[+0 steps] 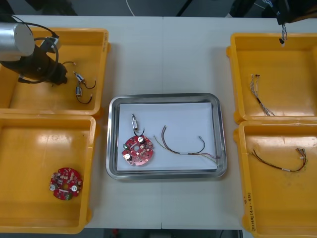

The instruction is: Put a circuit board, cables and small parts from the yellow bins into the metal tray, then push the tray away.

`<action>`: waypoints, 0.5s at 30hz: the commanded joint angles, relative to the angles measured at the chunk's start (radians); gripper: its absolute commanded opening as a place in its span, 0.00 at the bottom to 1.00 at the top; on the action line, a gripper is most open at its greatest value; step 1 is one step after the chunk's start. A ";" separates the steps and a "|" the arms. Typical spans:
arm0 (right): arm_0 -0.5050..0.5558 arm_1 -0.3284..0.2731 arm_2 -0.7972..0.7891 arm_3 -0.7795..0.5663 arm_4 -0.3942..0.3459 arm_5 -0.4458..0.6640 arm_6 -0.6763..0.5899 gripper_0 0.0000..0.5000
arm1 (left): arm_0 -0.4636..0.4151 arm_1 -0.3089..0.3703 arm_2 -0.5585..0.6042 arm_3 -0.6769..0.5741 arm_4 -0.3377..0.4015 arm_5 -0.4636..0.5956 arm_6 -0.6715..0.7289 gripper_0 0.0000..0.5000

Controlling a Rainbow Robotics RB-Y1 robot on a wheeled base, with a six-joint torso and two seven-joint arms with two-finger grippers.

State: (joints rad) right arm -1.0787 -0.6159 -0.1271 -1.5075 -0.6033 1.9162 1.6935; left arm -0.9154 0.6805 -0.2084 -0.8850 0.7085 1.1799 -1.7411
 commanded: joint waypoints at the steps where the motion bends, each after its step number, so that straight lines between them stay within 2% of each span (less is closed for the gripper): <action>1: 0.079 -0.041 0.090 -0.188 -0.085 0.004 0.021 0.00 | -0.049 -0.012 -0.013 0.014 -0.018 -0.028 -0.117 1.00; 9: 0.114 -0.041 0.247 -0.349 -0.247 0.004 0.035 0.00 | -0.048 -0.015 -0.011 0.028 -0.021 -0.042 -0.124 1.00; 10: 0.115 -0.041 0.264 -0.356 -0.262 0.004 0.038 0.00 | -0.048 -0.015 -0.011 0.028 -0.021 -0.042 -0.124 0.90; 11: 0.118 -0.041 0.290 -0.372 -0.279 0.004 0.041 0.00 | -0.048 -0.015 -0.013 0.028 -0.021 -0.042 -0.126 0.38; 12: 0.126 -0.041 0.316 -0.388 -0.293 0.004 0.046 0.00 | -0.048 -0.015 -0.013 0.028 -0.023 -0.042 -0.124 0.00; 15: 0.151 -0.041 0.382 -0.425 -0.296 0.004 0.063 0.00 | -0.048 -0.015 -0.013 0.028 -0.023 -0.042 -0.124 0.00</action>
State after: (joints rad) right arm -0.9543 -0.6217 0.1849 -1.8726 -0.8893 1.9166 1.7067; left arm -0.9210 0.6799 -0.2084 -0.8597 0.6985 1.1487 -1.7417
